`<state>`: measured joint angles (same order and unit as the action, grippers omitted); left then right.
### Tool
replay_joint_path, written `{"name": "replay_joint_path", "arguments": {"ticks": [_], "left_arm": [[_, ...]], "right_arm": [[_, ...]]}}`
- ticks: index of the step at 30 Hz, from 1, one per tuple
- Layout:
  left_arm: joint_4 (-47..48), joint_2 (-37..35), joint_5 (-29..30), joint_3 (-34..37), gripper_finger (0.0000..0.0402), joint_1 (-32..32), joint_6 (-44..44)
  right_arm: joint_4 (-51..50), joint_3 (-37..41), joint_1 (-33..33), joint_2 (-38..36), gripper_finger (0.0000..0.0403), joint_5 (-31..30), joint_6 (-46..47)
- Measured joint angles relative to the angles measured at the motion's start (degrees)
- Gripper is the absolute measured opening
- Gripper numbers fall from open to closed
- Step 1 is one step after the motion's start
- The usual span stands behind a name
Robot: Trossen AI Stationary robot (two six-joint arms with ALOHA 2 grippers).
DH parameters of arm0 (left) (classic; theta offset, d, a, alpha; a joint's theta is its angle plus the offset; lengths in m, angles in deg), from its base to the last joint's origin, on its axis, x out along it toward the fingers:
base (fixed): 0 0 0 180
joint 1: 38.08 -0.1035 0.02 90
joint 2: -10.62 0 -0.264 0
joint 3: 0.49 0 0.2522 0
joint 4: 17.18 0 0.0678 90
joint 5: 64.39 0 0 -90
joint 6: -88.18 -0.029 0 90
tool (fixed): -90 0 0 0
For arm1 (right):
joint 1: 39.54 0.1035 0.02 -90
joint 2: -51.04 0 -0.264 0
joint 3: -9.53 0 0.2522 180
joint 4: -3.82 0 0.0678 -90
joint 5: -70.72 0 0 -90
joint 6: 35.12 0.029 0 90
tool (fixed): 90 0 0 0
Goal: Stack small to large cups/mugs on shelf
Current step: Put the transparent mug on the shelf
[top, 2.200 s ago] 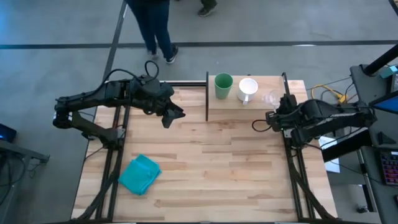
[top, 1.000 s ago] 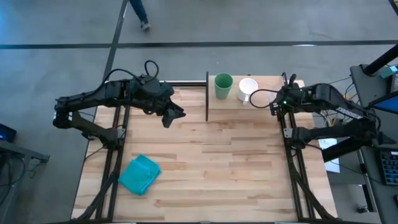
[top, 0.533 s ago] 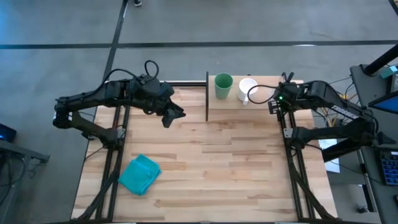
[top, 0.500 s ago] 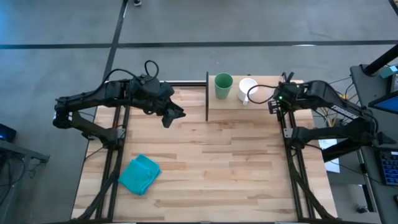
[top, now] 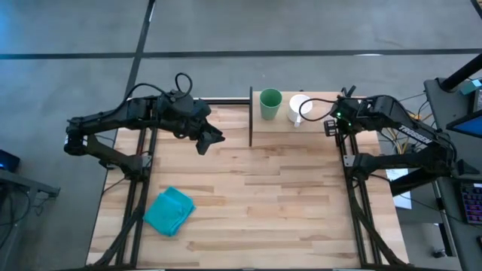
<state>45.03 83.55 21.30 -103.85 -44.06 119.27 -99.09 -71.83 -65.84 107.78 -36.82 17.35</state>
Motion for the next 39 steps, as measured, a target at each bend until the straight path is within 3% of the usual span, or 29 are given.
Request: {"name": "replay_joint_path", "arguments": {"ticks": [8,23,39], "left_arm": [[0.0,0.0,0.0,0.0,0.0121,0.0,0.0],[0.0,0.0,0.0,0.0,0.0121,0.0,0.0],[0.0,0.0,0.0,0.0,0.0121,0.0,0.0]], "right_arm": [[1.5,0.2,0.0,0.1,0.0068,-2.1,-0.7],[5.0,0.3,-1.9,1.1,0.0068,-11.0,-2.3],[6.9,0.1,-3.1,2.1,0.0071,-10.6,-6.4]]}}
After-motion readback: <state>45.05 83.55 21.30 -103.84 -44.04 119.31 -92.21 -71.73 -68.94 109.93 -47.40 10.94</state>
